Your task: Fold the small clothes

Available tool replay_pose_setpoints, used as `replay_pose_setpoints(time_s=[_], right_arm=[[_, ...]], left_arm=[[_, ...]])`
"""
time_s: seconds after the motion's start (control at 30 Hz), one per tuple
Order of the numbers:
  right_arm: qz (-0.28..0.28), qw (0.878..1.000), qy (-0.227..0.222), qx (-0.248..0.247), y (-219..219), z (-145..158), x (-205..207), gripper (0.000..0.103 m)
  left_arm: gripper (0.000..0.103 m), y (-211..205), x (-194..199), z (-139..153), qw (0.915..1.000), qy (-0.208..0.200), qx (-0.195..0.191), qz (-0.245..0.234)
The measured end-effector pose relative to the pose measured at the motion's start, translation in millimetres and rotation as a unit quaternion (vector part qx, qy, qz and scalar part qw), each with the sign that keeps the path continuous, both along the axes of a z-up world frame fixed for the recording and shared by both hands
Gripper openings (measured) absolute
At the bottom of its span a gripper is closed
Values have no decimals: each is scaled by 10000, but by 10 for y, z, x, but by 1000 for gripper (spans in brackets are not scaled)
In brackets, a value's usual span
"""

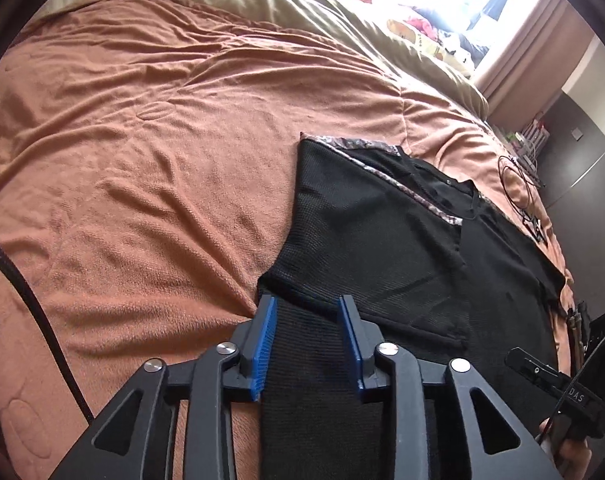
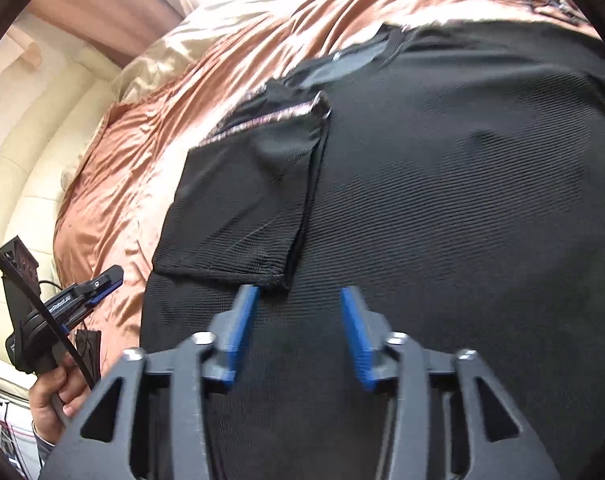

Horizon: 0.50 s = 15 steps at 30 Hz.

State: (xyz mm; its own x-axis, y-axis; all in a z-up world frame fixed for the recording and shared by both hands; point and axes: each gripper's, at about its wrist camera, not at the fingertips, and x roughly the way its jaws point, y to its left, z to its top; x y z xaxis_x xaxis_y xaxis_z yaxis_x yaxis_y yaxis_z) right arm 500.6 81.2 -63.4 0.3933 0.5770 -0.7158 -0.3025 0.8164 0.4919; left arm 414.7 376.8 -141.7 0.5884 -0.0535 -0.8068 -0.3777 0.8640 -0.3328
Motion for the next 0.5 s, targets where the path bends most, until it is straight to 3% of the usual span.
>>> replay_pose_setpoints(time_s=[0.13, 0.2, 0.27, 0.5], right_arm=[[-201, 9991, -318, -203, -255, 235, -174, 56], [-270, 9984, -420, -269, -347, 336, -273, 61], [-545, 9957, -542, -512, -466, 451, -391, 64], [-430, 9922, -1073, -463, -854, 731, -792, 64]], left_arm=[[59, -233, -105, 204, 9998, -135, 110, -52], [74, -362, -151, 306, 9996, -184, 211, -40], [83, -501, -191, 409, 9993, -239, 303, -22], [90, -1005, -287, 711, 9980, -409, 423, -230]])
